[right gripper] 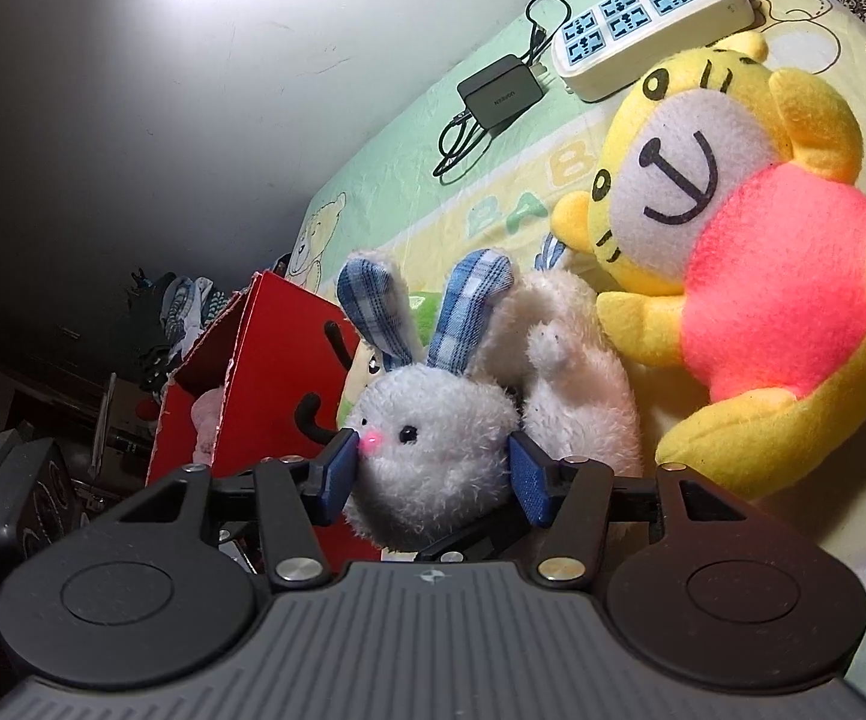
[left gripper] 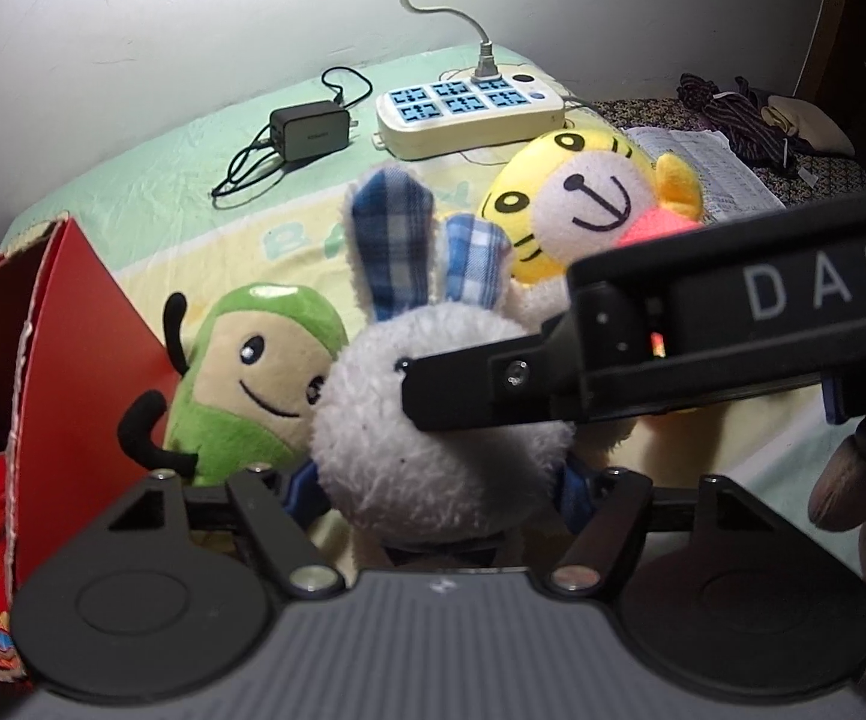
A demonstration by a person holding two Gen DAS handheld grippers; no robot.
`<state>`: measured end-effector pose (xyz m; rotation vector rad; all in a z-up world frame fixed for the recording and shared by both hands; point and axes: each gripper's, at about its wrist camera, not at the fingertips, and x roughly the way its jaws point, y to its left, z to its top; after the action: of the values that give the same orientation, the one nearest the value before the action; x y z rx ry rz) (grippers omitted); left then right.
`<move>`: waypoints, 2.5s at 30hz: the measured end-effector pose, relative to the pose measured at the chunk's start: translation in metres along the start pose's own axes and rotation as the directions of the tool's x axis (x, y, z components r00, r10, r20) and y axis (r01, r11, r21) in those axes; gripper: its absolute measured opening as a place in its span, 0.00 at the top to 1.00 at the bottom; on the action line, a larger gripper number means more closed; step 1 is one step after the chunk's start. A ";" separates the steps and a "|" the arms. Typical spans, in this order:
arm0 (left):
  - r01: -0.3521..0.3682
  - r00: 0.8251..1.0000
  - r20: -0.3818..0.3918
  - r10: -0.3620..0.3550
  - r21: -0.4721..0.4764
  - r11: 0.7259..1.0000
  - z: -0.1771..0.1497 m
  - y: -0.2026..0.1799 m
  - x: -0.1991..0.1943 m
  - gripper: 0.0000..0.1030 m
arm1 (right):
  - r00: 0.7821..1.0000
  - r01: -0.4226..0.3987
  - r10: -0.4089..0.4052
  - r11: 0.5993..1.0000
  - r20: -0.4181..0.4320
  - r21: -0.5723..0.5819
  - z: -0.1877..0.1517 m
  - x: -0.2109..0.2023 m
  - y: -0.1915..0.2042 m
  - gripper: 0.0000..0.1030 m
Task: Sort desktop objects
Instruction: 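Lift the white bunny with the right gripper over the red box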
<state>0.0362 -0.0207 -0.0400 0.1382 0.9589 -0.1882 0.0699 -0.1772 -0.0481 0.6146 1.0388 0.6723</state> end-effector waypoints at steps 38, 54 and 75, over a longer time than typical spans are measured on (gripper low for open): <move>0.023 0.944 0.329 0.022 -0.131 0.991 -0.006 0.181 -0.143 0.34 | 0.953 -0.122 0.177 0.967 0.246 -0.223 -0.001 0.051 0.193 0.47; 0.020 0.998 0.059 -0.012 -0.133 0.991 -0.034 0.264 -0.059 0.33 | 0.991 0.019 -0.008 0.996 0.132 -0.088 -0.022 0.161 0.203 0.48; -0.005 0.999 -0.036 0.003 -0.061 0.998 -0.061 0.295 -0.057 0.33 | 0.999 0.050 -0.052 0.989 0.012 0.137 -0.033 0.209 0.200 0.48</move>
<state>0.0208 0.2849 -0.0181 0.0871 0.9985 -0.1527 0.0716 0.1135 -0.0316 0.7084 1.0885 0.5543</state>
